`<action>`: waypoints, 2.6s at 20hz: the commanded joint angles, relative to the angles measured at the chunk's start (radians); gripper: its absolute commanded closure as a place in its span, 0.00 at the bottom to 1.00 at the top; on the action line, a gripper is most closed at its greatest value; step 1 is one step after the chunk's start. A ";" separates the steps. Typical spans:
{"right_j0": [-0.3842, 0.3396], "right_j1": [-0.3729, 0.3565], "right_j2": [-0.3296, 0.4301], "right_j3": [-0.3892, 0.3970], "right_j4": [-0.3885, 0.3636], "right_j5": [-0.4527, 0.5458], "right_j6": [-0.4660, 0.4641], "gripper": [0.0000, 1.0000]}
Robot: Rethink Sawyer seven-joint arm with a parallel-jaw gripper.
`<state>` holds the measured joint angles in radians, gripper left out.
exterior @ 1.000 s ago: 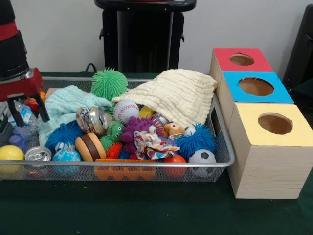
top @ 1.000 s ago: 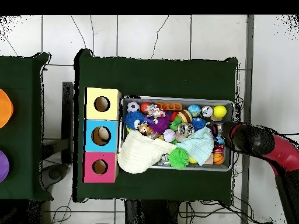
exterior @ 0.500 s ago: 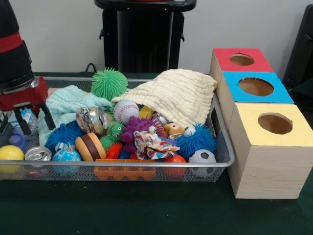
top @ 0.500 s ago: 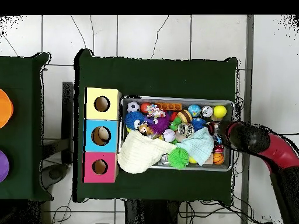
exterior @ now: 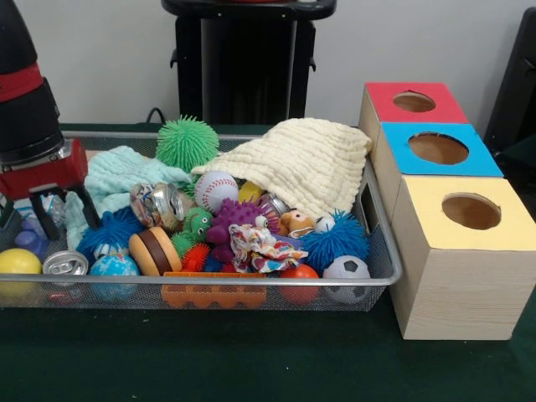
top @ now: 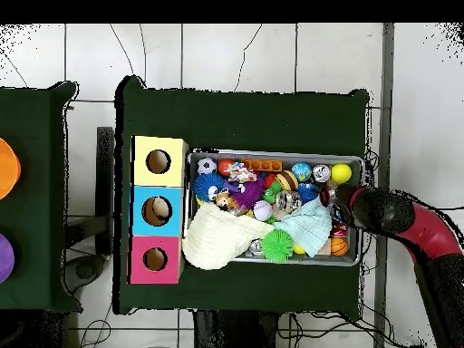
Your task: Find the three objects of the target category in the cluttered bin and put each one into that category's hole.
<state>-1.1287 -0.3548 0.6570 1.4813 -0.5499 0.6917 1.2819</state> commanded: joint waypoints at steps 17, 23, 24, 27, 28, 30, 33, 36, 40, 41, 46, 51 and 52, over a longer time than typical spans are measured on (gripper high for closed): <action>0.144 -0.076 0.024 -0.235 -0.031 0.458 -0.330 0.00; 0.145 -0.079 0.034 -0.254 -0.040 0.473 -0.341 0.00; 0.148 -0.077 0.036 -0.260 -0.041 0.474 -0.341 0.00; 0.162 -0.059 0.048 -0.288 -0.041 0.469 -0.353 0.00; 0.168 -0.048 0.052 -0.300 -0.041 0.465 -0.357 0.00; 0.182 -0.028 0.055 -0.328 -0.042 0.467 -0.363 0.00; 0.205 0.000 0.052 -0.375 -0.050 0.483 -0.384 0.00; 0.227 0.023 0.050 -0.418 -0.052 0.505 -0.403 0.00; 0.245 0.042 0.046 -0.452 -0.043 0.522 -0.409 0.00; 0.239 0.031 0.041 -0.431 -0.038 0.516 -0.401 0.00; 0.163 -0.065 0.013 -0.257 -0.016 0.435 -0.359 0.00; 0.078 -0.119 0.017 -0.135 -0.009 0.388 -0.358 0.00; 0.073 -0.118 0.020 -0.131 -0.009 0.388 -0.357 0.00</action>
<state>-0.9709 -0.4174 0.6597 1.1934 -0.5569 1.0839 1.2047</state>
